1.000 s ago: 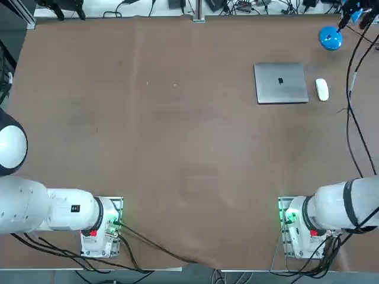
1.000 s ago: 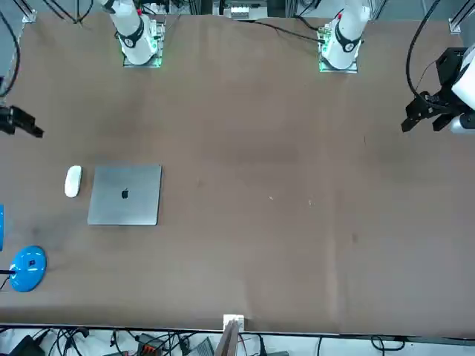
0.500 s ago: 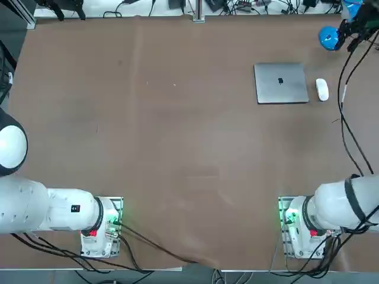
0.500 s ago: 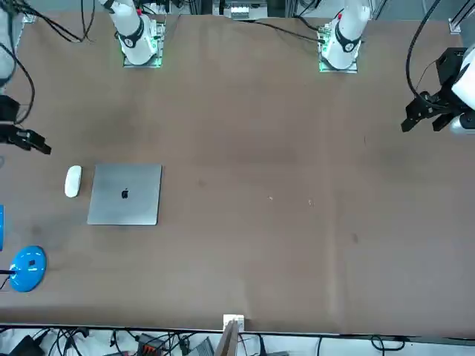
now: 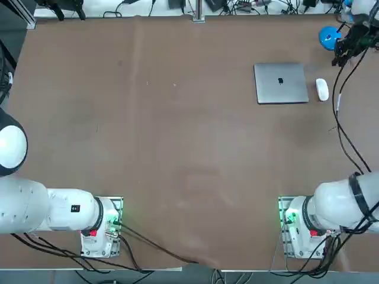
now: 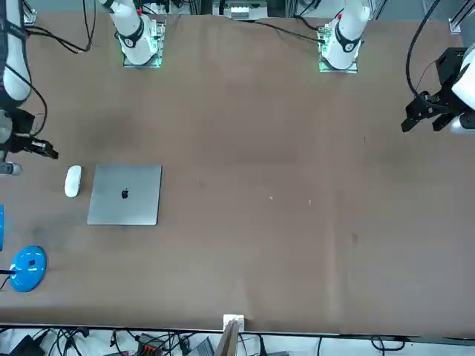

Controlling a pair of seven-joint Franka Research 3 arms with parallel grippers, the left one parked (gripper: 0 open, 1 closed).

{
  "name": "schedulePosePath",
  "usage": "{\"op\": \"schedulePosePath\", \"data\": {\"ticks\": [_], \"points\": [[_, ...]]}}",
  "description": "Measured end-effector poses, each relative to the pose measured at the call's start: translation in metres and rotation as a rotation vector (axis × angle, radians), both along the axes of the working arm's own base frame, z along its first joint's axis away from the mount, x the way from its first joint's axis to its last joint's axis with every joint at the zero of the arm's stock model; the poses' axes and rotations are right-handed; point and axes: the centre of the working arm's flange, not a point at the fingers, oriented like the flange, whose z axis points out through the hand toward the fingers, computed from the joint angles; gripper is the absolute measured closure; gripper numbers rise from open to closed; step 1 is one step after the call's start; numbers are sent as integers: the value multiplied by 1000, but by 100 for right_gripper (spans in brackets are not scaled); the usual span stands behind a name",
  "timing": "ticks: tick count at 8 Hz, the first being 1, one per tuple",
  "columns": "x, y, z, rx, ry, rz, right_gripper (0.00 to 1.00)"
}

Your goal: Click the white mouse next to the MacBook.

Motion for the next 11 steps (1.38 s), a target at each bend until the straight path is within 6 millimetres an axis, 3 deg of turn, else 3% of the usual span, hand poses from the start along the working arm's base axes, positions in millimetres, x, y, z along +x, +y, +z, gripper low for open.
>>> {"op": "schedulePosePath", "data": {"ticks": [2, 7, 11], "points": [[-9, -20, -29, 7, 9, 31, 97], [-23, -20, -96, -10, -32, 40, 98], [-25, -23, -132, -22, -51, 46, 98]]}}
